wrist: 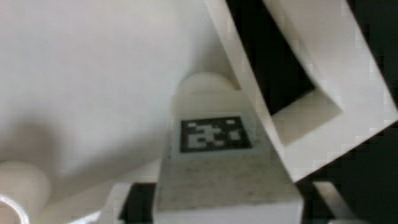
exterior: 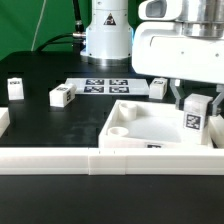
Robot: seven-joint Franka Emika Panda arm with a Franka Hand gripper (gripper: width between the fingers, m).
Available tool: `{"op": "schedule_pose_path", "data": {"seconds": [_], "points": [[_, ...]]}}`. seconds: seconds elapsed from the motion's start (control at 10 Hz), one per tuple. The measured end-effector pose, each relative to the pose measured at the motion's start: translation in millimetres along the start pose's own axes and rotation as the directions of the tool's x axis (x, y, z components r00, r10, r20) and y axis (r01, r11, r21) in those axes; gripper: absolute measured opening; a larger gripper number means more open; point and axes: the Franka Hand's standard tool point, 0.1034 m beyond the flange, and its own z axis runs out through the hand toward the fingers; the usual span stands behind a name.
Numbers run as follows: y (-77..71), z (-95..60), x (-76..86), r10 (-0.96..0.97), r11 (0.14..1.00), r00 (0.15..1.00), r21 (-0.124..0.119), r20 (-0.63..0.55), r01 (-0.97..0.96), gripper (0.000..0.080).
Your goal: Assemble one leg
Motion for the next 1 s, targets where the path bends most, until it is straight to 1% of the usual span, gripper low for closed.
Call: {"op": "schedule_pose_path", "data": {"seconds": [0.3,0.5,0.6,0.7,0.8,0.9,1.0], "points": [[13.4,-0.2,6.1,0.158,0.987,0.987,-0.036,-0.016,-0.158,0.0301],[14.4,0.1,6.7,0.138,0.99,0.99,-0.038,-0.017,-0.138,0.0304],[14.3,0.1,6.6,0.138,0.99,0.99,-0.038,-0.017,-0.138,0.0485],[14.3,0.1,6.7,0.138,0.99,0.99,-0.038,-0.017,-0.138,0.0594],[14.4,0.1,6.7,0.138,0.99,0.99,-0.038,-0.017,-0.138,0.0594],[14.4,0.1,6.7,0.138,0.99,0.99,-0.038,-0.017,-0.138,0.0638],[14.4,0.1,6.7,0.138,0.99,0.99,-0.038,-0.017,-0.138,0.0646]]}}
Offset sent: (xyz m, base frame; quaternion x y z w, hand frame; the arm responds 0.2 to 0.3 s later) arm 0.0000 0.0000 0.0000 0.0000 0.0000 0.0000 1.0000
